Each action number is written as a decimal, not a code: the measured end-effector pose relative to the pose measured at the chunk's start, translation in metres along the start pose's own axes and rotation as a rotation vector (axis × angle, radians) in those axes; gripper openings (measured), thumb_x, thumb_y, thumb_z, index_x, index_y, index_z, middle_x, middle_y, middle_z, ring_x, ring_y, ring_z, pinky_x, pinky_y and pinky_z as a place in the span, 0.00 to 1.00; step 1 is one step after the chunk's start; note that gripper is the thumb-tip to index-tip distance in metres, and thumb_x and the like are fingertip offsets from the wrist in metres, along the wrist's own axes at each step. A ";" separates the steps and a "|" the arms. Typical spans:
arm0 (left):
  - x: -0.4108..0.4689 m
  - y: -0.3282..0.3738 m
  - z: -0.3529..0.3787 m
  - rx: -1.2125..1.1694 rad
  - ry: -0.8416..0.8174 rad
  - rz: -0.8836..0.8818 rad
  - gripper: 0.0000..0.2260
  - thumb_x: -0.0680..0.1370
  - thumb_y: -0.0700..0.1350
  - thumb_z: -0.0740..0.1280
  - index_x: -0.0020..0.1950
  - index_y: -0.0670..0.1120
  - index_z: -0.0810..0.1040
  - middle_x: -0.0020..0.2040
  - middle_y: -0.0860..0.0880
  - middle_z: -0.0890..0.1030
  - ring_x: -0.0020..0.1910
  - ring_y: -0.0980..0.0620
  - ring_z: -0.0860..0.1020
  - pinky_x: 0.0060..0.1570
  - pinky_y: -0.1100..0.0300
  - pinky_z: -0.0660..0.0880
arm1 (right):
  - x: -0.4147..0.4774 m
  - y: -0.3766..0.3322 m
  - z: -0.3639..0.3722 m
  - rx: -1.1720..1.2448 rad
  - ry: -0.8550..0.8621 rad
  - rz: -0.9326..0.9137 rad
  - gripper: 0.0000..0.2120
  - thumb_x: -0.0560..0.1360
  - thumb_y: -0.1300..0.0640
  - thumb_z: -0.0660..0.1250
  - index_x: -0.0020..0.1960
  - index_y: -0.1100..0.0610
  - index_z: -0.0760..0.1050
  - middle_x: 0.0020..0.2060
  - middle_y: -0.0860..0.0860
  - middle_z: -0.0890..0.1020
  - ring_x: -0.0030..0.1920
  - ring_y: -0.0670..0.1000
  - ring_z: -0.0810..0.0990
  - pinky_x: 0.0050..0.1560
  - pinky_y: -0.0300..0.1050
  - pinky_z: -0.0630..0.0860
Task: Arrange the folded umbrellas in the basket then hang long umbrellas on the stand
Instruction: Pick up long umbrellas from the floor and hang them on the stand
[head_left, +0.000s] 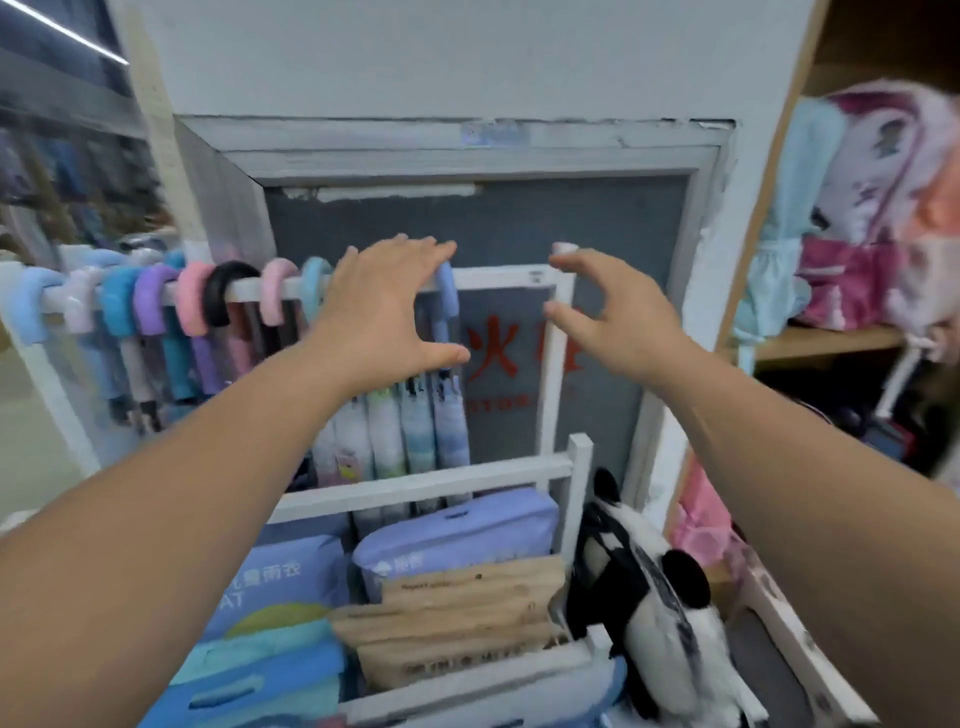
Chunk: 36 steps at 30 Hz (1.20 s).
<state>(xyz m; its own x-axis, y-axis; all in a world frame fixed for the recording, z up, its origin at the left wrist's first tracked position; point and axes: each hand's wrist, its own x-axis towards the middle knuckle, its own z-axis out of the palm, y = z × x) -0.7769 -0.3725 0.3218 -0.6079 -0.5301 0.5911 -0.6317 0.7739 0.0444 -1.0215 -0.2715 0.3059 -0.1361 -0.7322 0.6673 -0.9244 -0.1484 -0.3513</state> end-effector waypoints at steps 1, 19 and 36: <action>-0.003 0.011 0.004 -0.019 0.008 0.057 0.47 0.65 0.67 0.76 0.78 0.52 0.63 0.77 0.47 0.67 0.77 0.44 0.63 0.74 0.38 0.59 | -0.024 0.007 -0.006 -0.052 0.006 0.038 0.22 0.77 0.47 0.70 0.69 0.51 0.74 0.67 0.48 0.78 0.68 0.50 0.74 0.69 0.46 0.69; -0.108 0.404 0.195 -0.197 -0.459 0.467 0.39 0.66 0.65 0.74 0.74 0.53 0.68 0.70 0.49 0.73 0.70 0.43 0.67 0.68 0.49 0.65 | -0.462 0.155 -0.195 -0.672 -0.476 0.839 0.30 0.75 0.39 0.66 0.74 0.43 0.64 0.73 0.49 0.67 0.73 0.56 0.65 0.69 0.58 0.65; -0.232 0.629 0.423 -0.194 -1.022 0.358 0.36 0.72 0.66 0.68 0.76 0.54 0.65 0.73 0.50 0.70 0.71 0.45 0.67 0.67 0.50 0.68 | -0.695 0.367 -0.227 -0.417 -0.917 1.180 0.32 0.75 0.38 0.65 0.76 0.44 0.61 0.75 0.50 0.65 0.74 0.57 0.65 0.71 0.58 0.64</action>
<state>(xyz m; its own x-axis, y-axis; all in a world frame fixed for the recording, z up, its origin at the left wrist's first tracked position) -1.2368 0.0909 -0.1283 -0.9089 -0.2315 -0.3469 -0.3076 0.9338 0.1827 -1.3469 0.3339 -0.1372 -0.7202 -0.4614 -0.5182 -0.5052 0.8606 -0.0642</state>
